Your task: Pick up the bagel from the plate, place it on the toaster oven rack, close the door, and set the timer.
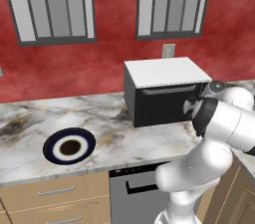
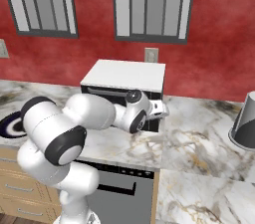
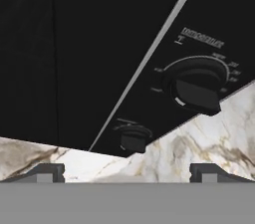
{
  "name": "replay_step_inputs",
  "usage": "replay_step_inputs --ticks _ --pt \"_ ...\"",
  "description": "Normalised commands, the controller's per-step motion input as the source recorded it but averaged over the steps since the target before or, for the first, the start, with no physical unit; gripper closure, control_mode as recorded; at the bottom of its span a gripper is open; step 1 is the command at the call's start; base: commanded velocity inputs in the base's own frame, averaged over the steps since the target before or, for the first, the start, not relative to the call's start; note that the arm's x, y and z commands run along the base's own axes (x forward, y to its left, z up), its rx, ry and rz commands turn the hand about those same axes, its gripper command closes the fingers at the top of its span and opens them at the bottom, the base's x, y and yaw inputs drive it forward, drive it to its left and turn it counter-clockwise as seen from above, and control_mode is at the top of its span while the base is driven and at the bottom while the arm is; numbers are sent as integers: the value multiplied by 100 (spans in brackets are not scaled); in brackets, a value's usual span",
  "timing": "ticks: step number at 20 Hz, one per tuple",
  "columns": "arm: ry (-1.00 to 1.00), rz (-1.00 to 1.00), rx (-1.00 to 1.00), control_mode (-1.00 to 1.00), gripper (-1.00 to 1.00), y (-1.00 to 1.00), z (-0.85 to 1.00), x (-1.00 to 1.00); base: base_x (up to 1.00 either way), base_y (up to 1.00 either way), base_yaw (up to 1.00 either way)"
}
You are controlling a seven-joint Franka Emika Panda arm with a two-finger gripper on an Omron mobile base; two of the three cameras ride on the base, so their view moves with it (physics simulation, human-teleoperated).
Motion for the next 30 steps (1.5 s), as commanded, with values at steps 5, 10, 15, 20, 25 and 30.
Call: replay_step_inputs --ticks 5,10,15,20,25,30 --pt "-10 0 -2 -100 -100 -1 -12 10 0 0 0" --pt "-2 0 -1 -100 -100 -7 -11 6 0 0 0" --pt "0 0 0 -100 -100 -14 -3 12 0 0 0" --pt "0 0 0 -100 -100 -18 0 33 0 0 0" --pt "0 0 0 -100 -100 -25 -1 29 0 0 0" --pt "0 0 0 -100 -100 -28 -13 21 0 0 0"
